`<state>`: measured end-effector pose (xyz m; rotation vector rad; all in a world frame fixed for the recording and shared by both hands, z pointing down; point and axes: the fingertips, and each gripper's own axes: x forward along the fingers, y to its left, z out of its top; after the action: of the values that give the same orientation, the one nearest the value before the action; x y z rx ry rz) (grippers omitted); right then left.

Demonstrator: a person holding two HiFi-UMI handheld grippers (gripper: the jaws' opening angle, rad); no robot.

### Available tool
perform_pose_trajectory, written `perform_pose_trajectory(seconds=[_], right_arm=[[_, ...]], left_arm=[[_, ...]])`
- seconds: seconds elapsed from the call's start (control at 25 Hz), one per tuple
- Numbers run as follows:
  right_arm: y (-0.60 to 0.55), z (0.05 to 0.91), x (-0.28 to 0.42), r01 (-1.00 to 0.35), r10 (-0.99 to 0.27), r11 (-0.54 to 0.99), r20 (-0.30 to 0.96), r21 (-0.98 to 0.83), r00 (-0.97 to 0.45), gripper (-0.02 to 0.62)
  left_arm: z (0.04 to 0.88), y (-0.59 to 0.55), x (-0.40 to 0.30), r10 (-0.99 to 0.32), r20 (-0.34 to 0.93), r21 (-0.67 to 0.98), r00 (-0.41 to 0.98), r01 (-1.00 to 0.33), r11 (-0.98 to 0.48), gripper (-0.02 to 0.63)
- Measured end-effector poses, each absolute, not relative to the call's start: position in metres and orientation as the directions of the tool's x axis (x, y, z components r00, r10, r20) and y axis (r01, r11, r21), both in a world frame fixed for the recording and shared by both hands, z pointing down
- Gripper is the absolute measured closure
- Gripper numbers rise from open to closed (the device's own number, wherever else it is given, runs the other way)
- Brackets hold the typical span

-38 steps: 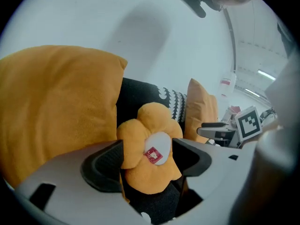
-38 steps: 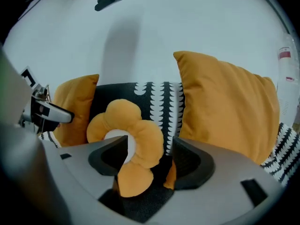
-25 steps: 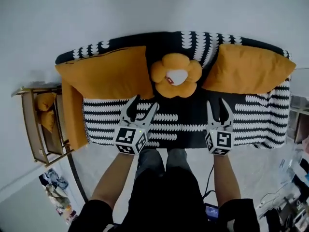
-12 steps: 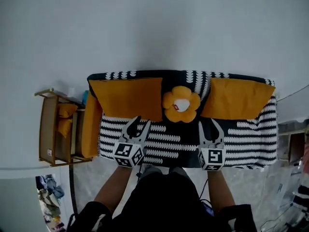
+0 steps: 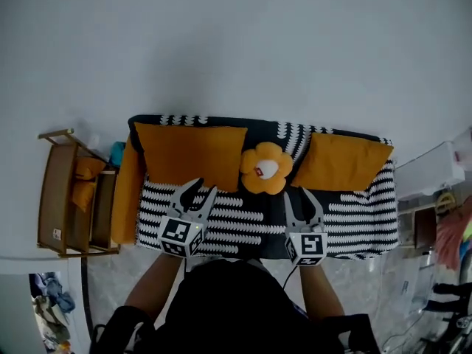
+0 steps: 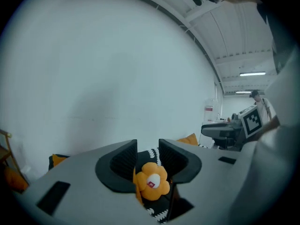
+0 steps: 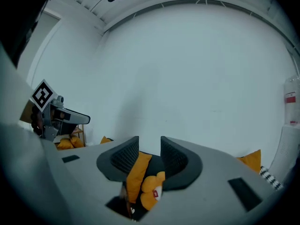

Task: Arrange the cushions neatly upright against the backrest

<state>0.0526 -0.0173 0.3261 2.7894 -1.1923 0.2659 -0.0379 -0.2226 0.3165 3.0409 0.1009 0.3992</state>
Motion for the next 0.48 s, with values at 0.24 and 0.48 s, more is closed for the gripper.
perform_pose_trajectory(seconds=[0.24, 0.48], right_arm=[[-0.024, 0.312, 0.023, -0.68, -0.67, -0.733, 0.185, -0.015, 0.719, 0.447], [-0.02, 0.305, 0.011, -0.589, -0.606, -0.795, 0.152, -0.144, 0.781, 0.501]], left_arm=[[0.299, -0.237, -0.056, 0.123, 0.207, 0.034, 0.971, 0.118, -0.992, 0.468], [0.286, -0.256, -0.07, 0.166, 0.154, 0.082, 0.974, 0.155, -0.985, 0.523]])
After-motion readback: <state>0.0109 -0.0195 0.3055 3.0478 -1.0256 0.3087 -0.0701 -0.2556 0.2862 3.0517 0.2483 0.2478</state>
